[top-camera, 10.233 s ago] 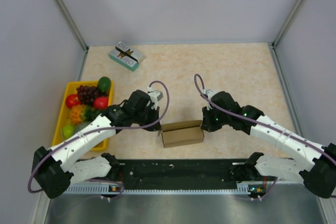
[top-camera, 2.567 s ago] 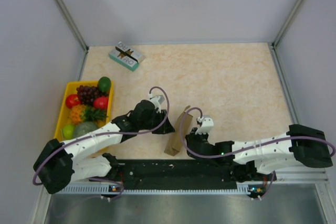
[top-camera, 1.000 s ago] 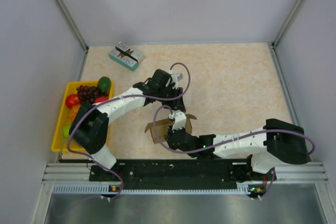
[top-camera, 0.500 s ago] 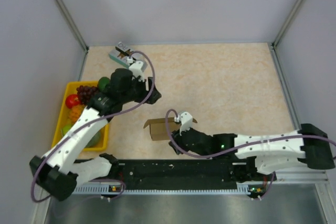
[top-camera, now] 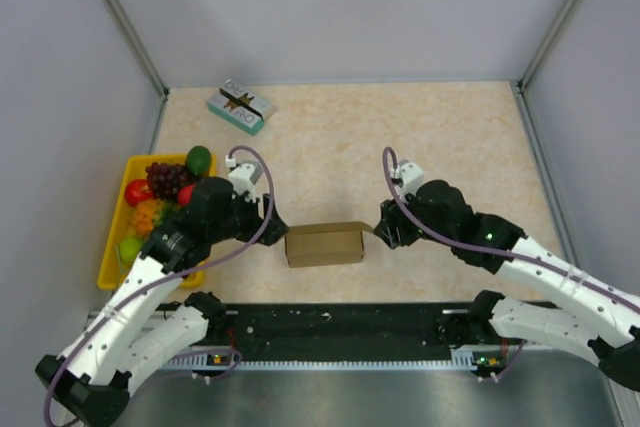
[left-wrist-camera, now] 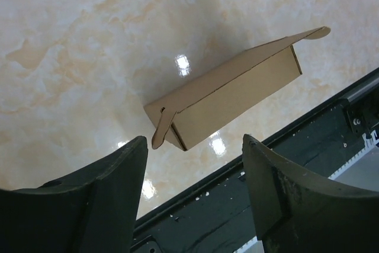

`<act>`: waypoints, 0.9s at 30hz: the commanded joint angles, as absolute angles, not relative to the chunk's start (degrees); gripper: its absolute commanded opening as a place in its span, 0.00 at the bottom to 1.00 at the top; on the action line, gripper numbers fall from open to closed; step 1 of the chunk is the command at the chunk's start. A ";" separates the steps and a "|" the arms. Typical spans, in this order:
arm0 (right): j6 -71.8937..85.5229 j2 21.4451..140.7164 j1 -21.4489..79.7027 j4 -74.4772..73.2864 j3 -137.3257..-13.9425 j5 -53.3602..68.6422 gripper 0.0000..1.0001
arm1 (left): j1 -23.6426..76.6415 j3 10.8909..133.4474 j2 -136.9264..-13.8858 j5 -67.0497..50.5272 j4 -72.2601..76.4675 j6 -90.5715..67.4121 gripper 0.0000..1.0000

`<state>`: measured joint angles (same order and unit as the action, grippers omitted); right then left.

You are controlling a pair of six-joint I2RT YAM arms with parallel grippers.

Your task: Fold the paper box

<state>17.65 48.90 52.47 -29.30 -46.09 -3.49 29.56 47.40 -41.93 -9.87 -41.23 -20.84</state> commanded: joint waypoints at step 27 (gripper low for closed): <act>7.38 63.81 48.34 -21.45 -47.81 4.22 0.28 | 30.15 49.13 -57.31 -12.30 -44.12 -22.41 0.38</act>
<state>7.49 62.94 48.84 -24.86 -46.17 4.56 29.82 47.57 -58.50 -13.19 -44.75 -20.32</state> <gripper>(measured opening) 0.282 0.383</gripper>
